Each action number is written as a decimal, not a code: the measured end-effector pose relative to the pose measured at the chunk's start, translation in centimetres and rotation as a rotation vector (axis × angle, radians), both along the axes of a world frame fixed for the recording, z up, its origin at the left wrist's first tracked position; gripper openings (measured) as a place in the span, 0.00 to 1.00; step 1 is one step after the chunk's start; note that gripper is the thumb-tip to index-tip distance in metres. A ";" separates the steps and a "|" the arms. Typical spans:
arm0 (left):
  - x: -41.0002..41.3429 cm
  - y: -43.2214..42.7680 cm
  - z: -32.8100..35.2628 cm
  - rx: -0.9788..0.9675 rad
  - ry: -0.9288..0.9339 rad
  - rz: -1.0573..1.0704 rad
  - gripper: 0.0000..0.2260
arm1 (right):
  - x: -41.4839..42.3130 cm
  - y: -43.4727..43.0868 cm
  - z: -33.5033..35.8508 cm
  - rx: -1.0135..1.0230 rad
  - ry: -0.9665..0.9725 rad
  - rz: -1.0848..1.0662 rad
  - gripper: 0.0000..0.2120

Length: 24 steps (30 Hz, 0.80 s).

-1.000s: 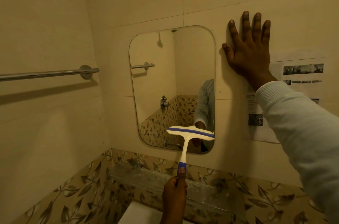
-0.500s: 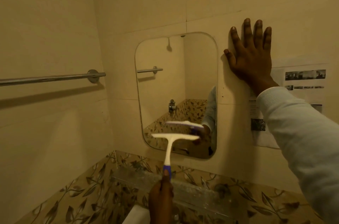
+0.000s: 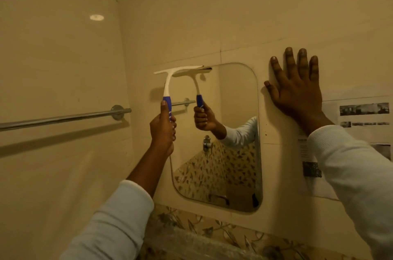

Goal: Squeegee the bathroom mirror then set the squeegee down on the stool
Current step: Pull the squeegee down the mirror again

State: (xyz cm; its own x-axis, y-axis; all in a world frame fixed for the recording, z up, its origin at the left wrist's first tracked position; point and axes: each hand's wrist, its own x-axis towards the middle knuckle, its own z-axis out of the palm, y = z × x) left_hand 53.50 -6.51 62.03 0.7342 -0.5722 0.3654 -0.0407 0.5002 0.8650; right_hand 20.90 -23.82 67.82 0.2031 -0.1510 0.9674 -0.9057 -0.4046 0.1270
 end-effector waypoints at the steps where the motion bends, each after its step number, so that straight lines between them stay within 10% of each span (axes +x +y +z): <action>1: 0.3 -0.5 0.1 0.015 -0.017 0.006 0.27 | 0.0 0.0 0.0 0.000 0.000 -0.001 0.37; 24: 2.8 -1.0 -14.4 0.260 0.117 -0.103 0.29 | 0.2 -0.4 0.1 -0.012 -0.008 -0.007 0.37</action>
State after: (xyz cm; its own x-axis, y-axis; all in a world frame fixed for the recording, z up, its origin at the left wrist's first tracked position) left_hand 56.26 -7.52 47.61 0.6958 -0.7094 0.1129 0.1065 0.2573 0.9605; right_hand 21.10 -24.22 67.96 0.1944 -0.1404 0.9708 -0.9095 -0.3967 0.1247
